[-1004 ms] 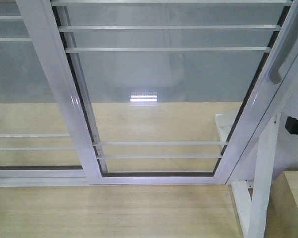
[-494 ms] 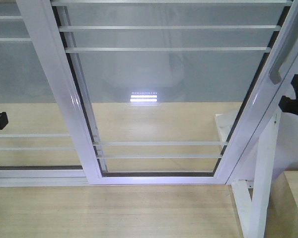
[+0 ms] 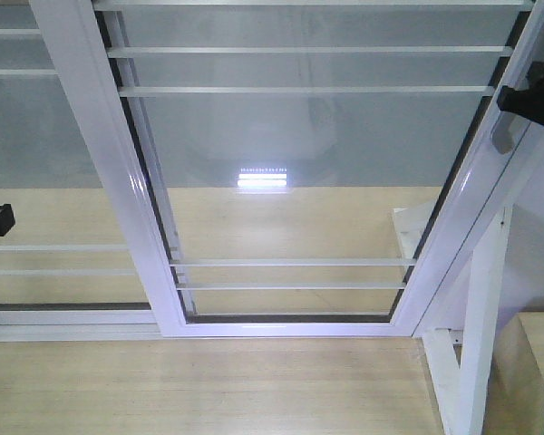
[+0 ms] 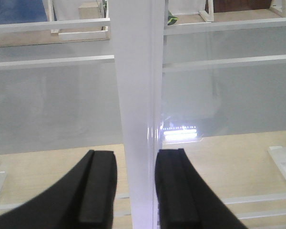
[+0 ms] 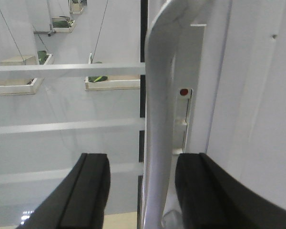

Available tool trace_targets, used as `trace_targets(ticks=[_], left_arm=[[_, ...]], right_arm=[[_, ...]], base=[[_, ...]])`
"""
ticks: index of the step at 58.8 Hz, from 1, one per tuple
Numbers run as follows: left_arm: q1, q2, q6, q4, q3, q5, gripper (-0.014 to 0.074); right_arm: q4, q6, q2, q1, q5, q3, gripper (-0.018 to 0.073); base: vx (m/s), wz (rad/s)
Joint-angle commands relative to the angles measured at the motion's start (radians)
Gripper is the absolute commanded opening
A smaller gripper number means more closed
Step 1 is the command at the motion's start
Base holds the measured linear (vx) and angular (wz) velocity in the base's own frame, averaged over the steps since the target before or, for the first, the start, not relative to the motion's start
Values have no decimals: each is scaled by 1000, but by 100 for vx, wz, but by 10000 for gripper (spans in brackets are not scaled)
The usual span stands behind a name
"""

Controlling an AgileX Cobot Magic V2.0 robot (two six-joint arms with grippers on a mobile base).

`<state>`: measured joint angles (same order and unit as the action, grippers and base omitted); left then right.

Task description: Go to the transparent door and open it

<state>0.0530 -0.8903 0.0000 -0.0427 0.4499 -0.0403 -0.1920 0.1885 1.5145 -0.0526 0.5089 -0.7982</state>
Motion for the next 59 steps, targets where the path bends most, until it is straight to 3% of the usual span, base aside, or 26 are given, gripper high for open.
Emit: trace_targets(ticks=[1,11,36,59], left_arm=[[7,5,-8,9,34,-87,360],[7,5,-8,9,34,-87,360],[7,5,-8,9,34,-87,360],[7,5,-8,9,34,-88,360]], right_arm=[[-27,44,35,-5,101,-112,403],[-164,60,136,-5,110,-236,403],[-166,104,325,-5,112,-414,391],[-163,100,340,-1,53,-431,323]], base=[[0,0],[0,0],[0,0],[0,0]])
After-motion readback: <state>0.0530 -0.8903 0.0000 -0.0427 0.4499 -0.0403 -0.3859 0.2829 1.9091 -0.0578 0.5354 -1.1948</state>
